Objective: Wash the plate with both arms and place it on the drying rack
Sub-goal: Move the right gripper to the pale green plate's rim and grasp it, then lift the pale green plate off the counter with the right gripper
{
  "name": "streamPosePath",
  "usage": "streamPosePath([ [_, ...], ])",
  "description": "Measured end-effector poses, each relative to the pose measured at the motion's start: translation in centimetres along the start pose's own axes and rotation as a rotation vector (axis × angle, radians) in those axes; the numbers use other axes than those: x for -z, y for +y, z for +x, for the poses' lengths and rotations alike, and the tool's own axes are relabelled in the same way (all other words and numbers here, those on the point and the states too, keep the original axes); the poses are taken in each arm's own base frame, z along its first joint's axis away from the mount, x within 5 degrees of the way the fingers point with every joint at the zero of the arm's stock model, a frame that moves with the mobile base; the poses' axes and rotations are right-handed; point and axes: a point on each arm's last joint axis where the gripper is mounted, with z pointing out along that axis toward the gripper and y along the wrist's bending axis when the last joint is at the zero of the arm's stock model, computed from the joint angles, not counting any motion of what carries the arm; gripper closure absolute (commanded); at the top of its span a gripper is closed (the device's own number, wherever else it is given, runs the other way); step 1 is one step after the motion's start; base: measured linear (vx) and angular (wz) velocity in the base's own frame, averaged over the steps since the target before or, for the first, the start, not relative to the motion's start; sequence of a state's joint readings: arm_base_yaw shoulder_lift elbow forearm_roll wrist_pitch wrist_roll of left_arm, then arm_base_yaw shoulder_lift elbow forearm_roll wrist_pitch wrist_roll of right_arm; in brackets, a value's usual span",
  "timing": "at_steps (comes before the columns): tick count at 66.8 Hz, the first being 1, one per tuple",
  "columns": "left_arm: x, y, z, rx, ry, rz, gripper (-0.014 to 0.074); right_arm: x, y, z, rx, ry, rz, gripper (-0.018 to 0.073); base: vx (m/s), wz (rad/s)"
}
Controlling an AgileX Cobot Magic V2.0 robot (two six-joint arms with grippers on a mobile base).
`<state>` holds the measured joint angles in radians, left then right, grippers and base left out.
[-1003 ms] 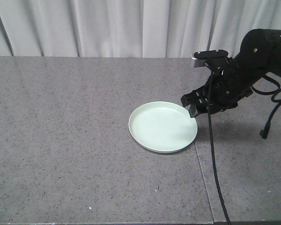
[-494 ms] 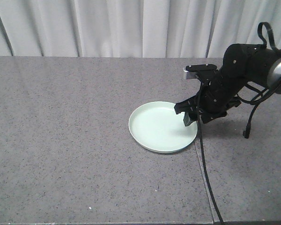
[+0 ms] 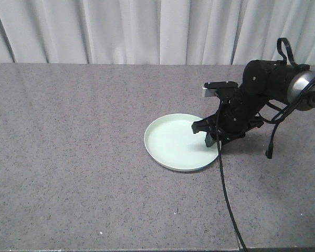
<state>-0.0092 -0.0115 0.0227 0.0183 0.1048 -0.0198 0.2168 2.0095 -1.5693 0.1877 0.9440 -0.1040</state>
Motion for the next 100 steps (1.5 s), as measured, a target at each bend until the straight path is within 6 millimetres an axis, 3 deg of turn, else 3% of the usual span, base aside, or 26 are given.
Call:
streamPosePath([
  [23,0.0,0.0,0.0,0.000,0.000,0.000,0.0603,0.1,0.1,-0.1,-0.013,-0.006,-0.009,0.0571,0.00,0.00],
  [32,0.0,0.0,0.0,0.000,0.000,0.000,0.0603,0.7,0.3,-0.1,-0.020,-0.021,-0.018,0.0568,0.00,0.00],
  [44,0.0,0.0,0.0,0.000,0.000,0.000,0.0603,3.6,0.9,0.0,-0.014,-0.066,-0.035,0.0566,0.00,0.00],
  [58,0.0,0.0,0.0,0.000,0.000,0.000,0.0603,8.4,2.0,0.9,0.031,-0.124,-0.085,0.0564,0.00,0.00],
  [74,0.0,0.0,0.0,0.000,0.000,0.000,0.0603,12.6,3.9,4.3,0.090,-0.201,-0.218,0.0564,0.00,0.00],
  [100,0.0,0.0,0.0,0.000,0.000,0.000,0.0603,15.3,5.4,10.8,0.149,-0.241,-0.354,0.0564,0.00,0.00],
])
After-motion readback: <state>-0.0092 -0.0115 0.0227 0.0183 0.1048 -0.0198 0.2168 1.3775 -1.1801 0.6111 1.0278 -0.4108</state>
